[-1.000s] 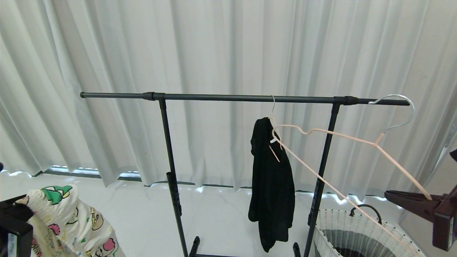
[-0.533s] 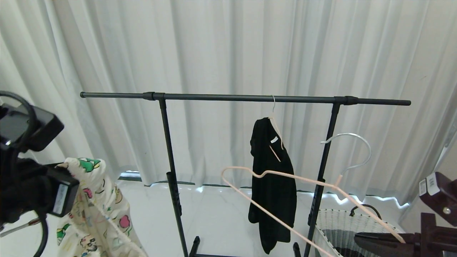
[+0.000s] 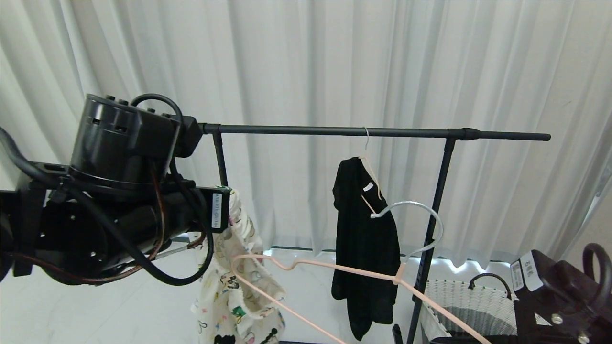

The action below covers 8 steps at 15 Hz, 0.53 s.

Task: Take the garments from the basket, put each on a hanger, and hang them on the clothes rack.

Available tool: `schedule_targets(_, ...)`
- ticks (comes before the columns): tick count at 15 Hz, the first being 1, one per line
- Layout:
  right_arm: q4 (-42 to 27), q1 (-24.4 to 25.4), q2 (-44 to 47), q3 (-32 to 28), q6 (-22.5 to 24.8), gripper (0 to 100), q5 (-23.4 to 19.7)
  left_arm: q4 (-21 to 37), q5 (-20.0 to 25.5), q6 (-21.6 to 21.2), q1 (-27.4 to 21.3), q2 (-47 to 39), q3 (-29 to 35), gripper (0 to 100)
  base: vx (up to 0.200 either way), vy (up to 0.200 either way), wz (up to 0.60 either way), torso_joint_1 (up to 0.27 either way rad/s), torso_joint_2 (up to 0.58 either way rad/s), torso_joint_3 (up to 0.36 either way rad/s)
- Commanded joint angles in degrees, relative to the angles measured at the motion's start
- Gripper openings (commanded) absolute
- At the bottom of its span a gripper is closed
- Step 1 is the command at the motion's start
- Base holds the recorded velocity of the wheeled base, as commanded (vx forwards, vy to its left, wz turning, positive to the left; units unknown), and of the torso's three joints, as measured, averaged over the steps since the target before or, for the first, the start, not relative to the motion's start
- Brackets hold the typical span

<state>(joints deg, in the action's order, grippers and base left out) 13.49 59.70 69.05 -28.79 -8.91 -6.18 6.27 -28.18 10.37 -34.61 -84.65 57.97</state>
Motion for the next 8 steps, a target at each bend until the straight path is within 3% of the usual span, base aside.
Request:
schedule_targets(1,1.1,0.0,2.7,-0.1,-0.2,0,0.1,-1.3,-0.3,0.1,-0.9,-3.1,0.7,0,0.0,0.0,0.0,0.0,0.0,0.0)
schedule_targets(8,5.2,-2.0,4.3,-1.5,-2.3,0,0.3,-3.0,-1.0,0.1,-1.4,-3.8,0.6,0,0.0,0.0,0.0,0.0,0.0,0.0)
